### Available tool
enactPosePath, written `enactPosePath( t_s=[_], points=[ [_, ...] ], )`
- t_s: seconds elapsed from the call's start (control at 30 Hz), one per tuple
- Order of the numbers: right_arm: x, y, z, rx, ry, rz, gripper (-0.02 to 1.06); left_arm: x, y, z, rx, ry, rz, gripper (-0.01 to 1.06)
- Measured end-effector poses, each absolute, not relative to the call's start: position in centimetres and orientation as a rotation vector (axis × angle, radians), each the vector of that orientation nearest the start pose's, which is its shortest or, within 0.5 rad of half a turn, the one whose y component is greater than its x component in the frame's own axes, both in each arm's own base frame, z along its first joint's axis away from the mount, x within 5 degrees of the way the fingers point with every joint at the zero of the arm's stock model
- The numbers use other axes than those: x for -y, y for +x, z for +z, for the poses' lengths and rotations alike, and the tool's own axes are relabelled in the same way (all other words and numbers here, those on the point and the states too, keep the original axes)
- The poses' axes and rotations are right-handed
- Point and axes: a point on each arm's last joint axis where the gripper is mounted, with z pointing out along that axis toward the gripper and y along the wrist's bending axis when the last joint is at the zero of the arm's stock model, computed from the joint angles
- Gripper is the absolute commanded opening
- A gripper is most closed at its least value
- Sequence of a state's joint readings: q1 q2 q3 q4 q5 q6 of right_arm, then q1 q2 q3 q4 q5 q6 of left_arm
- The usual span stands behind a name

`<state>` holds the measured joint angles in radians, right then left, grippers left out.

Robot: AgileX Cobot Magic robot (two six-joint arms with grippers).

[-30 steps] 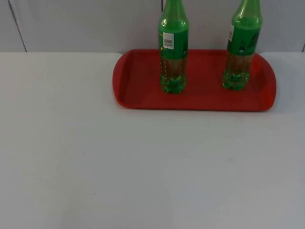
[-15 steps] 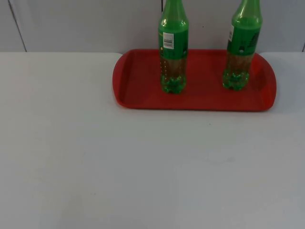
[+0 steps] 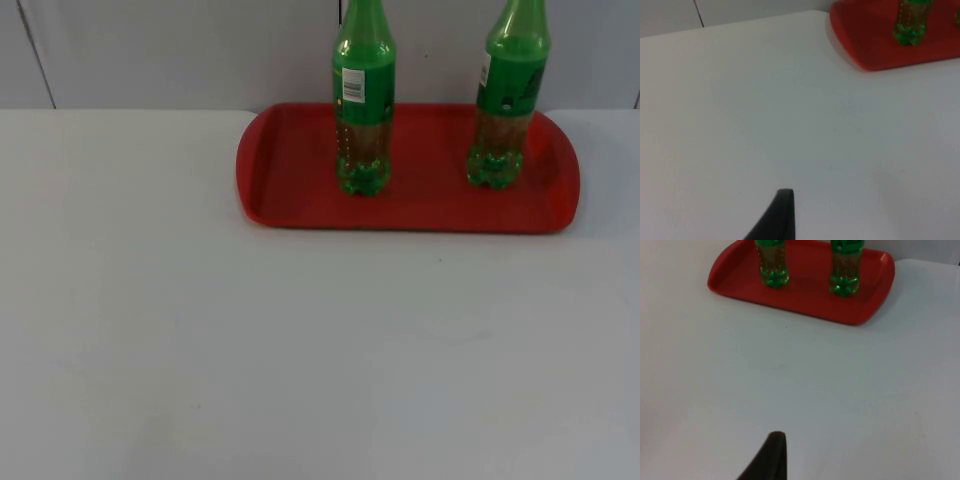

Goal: Place the bottle upright on the tray.

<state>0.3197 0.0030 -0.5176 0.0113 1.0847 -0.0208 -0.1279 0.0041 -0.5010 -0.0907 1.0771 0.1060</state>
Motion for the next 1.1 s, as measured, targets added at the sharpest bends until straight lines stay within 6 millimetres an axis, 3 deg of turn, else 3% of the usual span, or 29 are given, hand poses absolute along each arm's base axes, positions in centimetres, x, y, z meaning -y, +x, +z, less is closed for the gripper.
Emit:
enactPosePath(
  t_s=[0.6,1.1],
  points=[
    [-0.02,-0.75,28.02,-2.051,-0.117,0.061,1.05,0.65,-0.61,27.65,-2.048,0.246,-0.122,1.05],
    [-0.06,-0.75,28.02,-2.053,-0.061,0.025,1.05,0.65,-0.61,27.65,-2.048,0.246,-0.122,1.05]
  ],
)
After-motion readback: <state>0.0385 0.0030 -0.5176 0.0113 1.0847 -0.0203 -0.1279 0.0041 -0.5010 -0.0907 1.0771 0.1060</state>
